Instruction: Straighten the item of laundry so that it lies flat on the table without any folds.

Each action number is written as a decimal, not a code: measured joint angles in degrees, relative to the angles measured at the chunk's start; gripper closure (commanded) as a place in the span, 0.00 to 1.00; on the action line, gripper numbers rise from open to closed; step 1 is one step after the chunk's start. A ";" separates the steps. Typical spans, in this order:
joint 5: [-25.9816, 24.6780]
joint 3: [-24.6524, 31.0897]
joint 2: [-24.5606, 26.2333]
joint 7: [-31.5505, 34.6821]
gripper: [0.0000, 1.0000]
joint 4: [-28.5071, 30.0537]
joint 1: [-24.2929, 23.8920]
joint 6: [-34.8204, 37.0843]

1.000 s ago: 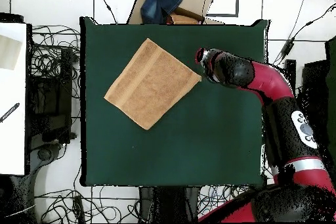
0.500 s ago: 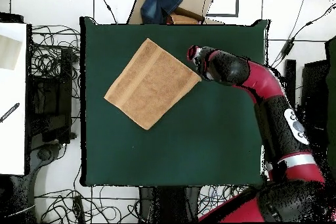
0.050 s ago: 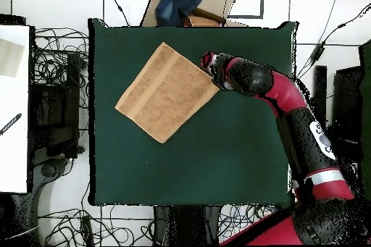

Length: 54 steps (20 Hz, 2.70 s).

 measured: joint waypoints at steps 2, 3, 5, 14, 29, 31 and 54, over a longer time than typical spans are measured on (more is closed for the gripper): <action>0.01 0.28 0.15 0.00 1.00 0.40 -0.15 0.01; 0.01 0.37 0.22 0.00 1.00 0.56 -0.20 0.01; 0.01 1.04 0.92 0.00 1.00 1.06 -0.42 0.20; -0.04 2.37 3.34 0.00 1.00 1.08 -0.60 1.88; -0.14 4.10 5.44 0.00 1.00 1.07 -1.20 3.98; -0.15 4.23 5.43 0.00 1.00 1.07 -1.20 3.98; -0.27 5.33 5.52 0.00 1.00 1.16 -0.96 3.98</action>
